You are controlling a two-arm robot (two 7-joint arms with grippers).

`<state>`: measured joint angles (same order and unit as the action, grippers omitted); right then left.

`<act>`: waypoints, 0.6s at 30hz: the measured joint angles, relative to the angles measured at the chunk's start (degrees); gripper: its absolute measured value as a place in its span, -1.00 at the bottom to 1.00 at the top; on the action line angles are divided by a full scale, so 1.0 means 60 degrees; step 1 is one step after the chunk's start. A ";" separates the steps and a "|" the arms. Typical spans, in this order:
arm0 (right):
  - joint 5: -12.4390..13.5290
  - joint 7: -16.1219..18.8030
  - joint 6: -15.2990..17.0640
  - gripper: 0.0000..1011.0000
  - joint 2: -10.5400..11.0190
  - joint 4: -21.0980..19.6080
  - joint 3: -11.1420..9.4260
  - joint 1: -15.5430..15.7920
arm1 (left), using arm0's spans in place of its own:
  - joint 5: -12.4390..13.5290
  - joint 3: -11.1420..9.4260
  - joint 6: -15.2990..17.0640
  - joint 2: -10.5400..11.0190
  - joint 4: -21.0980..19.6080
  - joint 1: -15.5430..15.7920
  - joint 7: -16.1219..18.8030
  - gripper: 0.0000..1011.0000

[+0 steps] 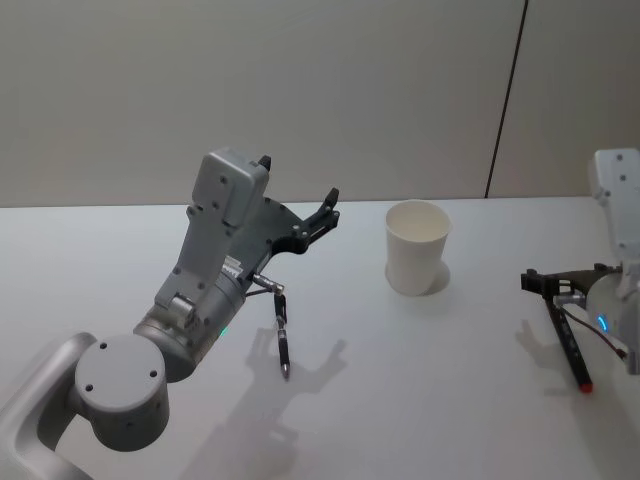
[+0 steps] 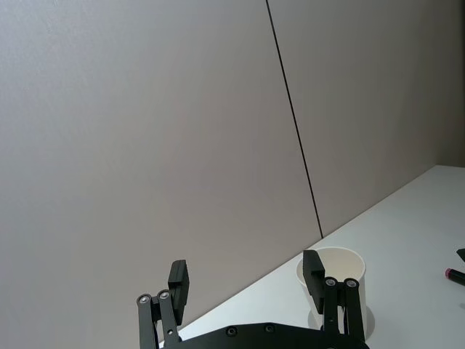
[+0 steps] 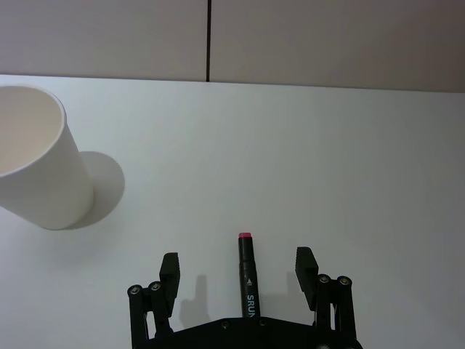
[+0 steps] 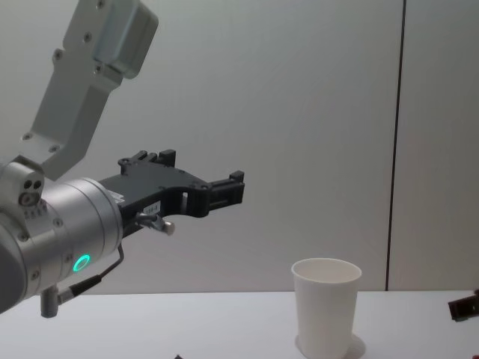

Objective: Place the pen into the pen holder.

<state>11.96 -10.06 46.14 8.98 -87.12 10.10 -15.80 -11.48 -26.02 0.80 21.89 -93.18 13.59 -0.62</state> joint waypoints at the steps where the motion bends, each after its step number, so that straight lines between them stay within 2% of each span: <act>1: 0.0000 -0.0032 0.0040 0.98 -0.0036 0.0070 -0.0008 -0.0045 | 0.0000 0.0000 0.0000 0.0001 0.0000 0.0000 0.0000 0.99; 18: -0.0204 -0.0110 0.0131 0.98 -0.0309 0.1042 -0.0124 -0.0588 | 0.0000 0.0000 0.0000 0.0000 0.0000 -0.0001 0.0000 0.99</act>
<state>10.74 -10.72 46.93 7.13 -80.87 9.35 -19.33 -11.48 -26.02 0.80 21.90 -93.18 13.58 -0.62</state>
